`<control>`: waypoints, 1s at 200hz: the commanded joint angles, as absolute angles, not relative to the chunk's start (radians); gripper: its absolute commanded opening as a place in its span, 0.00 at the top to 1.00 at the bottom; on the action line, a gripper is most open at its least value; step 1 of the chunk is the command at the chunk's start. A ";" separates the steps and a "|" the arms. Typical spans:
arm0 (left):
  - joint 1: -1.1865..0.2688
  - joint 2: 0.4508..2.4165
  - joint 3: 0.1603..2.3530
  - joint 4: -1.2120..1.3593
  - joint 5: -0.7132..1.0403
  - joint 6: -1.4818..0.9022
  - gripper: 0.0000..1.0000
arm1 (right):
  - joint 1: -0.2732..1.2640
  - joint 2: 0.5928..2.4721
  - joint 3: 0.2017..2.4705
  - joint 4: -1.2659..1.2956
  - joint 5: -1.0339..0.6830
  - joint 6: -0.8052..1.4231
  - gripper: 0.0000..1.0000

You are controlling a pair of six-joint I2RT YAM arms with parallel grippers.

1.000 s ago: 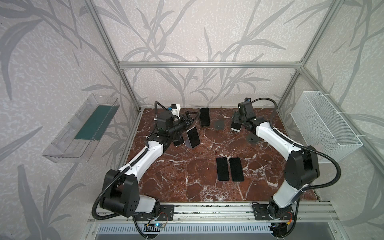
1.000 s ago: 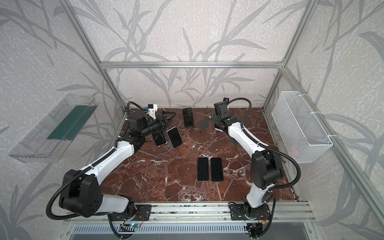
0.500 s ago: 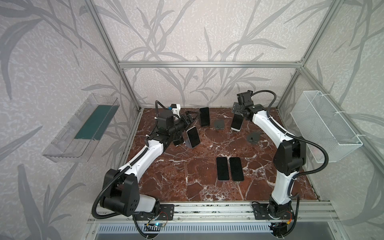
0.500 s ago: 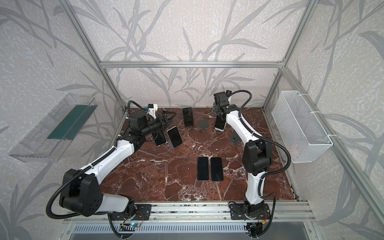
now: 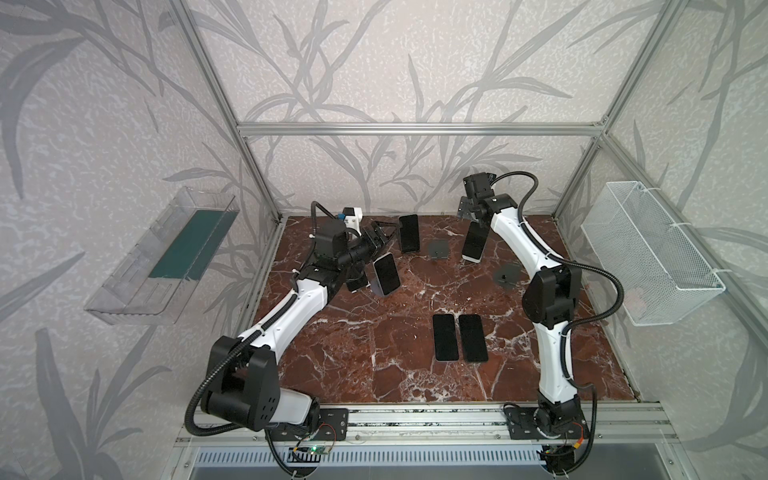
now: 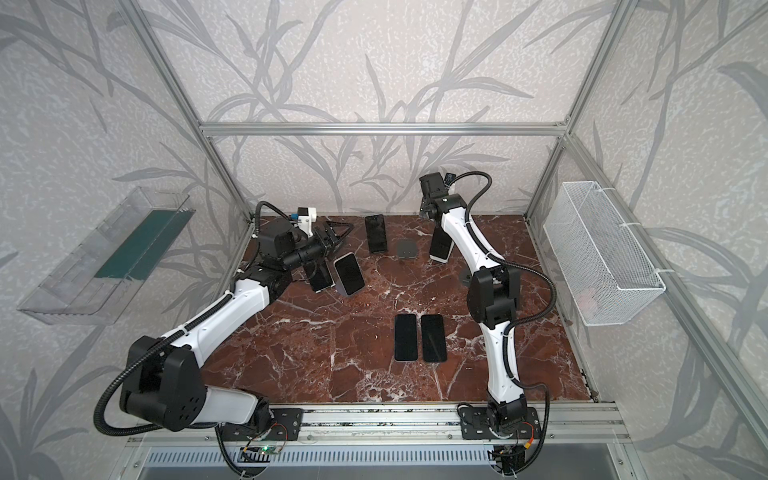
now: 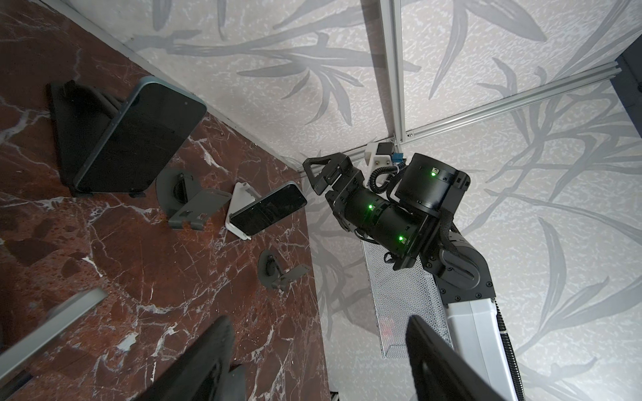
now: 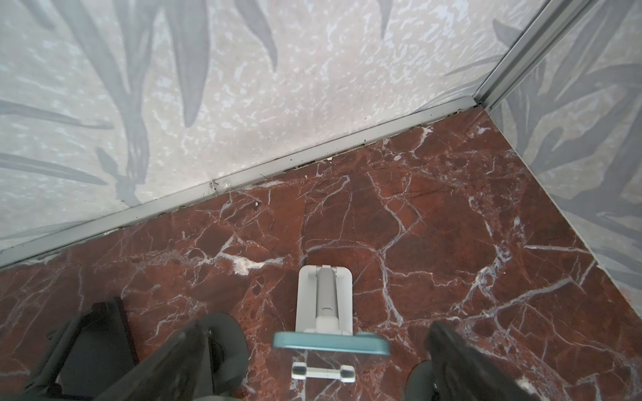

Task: Remove the phone from the phone stand

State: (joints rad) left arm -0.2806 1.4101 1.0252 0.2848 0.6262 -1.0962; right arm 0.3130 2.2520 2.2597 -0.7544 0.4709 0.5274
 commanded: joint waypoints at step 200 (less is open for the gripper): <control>-0.247 1.418 1.035 0.351 0.649 -1.132 0.21 | 0.296 2.282 2.084 -0.677 0.431 0.586 0.17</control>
State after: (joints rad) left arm -0.2478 1.4109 1.0252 0.3229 0.6346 -1.1259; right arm 0.3016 2.3402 2.1044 -0.7322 0.4408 0.5797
